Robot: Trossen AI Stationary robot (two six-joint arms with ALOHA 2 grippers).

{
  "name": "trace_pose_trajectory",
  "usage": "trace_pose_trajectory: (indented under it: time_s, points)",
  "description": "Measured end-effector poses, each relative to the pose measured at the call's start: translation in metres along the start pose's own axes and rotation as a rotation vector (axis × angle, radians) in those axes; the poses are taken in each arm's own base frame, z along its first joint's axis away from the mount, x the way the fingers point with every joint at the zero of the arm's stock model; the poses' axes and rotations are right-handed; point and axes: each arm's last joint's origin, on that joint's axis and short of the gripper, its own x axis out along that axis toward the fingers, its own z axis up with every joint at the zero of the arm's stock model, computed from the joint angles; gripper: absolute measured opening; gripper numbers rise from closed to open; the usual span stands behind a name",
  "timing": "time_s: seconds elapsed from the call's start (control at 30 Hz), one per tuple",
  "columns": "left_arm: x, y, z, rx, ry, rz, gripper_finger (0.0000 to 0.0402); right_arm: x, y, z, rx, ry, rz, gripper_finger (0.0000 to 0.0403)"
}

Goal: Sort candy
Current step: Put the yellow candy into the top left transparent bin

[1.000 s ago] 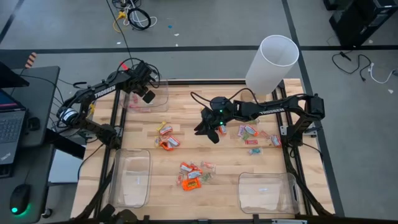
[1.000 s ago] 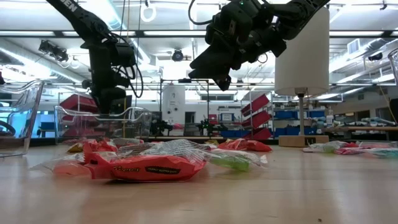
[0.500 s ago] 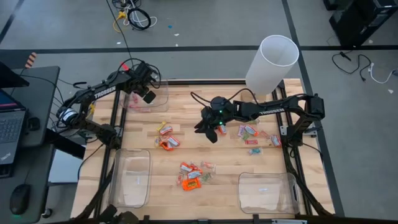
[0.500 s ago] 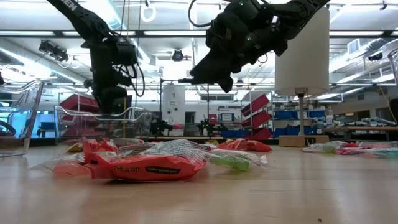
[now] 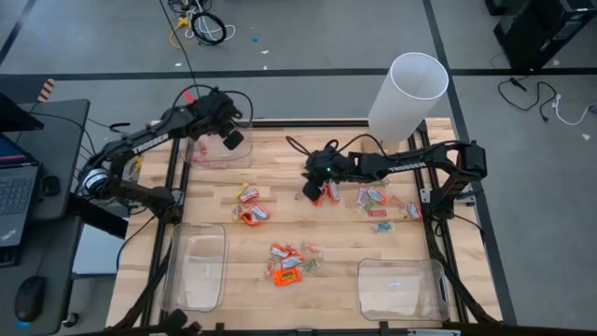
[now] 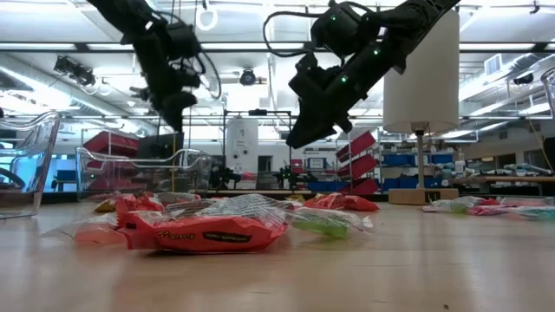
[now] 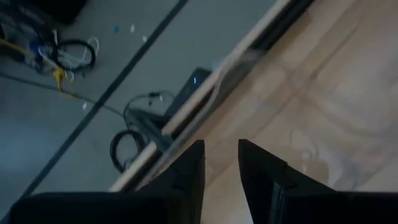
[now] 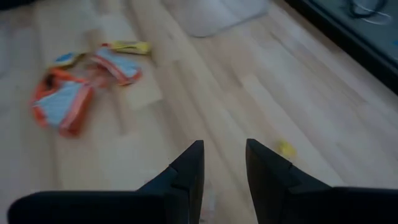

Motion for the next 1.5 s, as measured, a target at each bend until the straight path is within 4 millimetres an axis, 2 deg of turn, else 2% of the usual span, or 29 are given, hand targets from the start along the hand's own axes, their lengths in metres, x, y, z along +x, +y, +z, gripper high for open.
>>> trace_pose_trajectory:
  time_s: [0.17,0.4,0.7,1.07,1.5]
  points:
    - [-0.017,-0.006,0.018,-0.023,-0.087,-0.060,0.0099,0.002,-0.008,0.002,0.042,-0.003,-0.029,0.0089]
    - [-0.051,-0.031,0.045,0.021,-0.264,-0.245,0.0099,0.003,-0.013,0.003,0.050,-0.001,-0.026,0.0071]
    - [-0.086,-0.051,0.062,0.075,-0.393,-0.323,0.0099,0.028,-0.011,-0.009,-0.051,0.018,-0.019,0.0066]
    - [-0.095,-0.064,0.060,0.118,-0.400,-0.356,0.0099,0.039,-0.008,-0.015,-0.248,0.021,-0.067,0.0074]
    - [-0.093,-0.066,0.052,0.152,-0.322,-0.355,0.0099,0.067,-0.013,-0.043,-0.294,0.118,-0.220,0.0135]
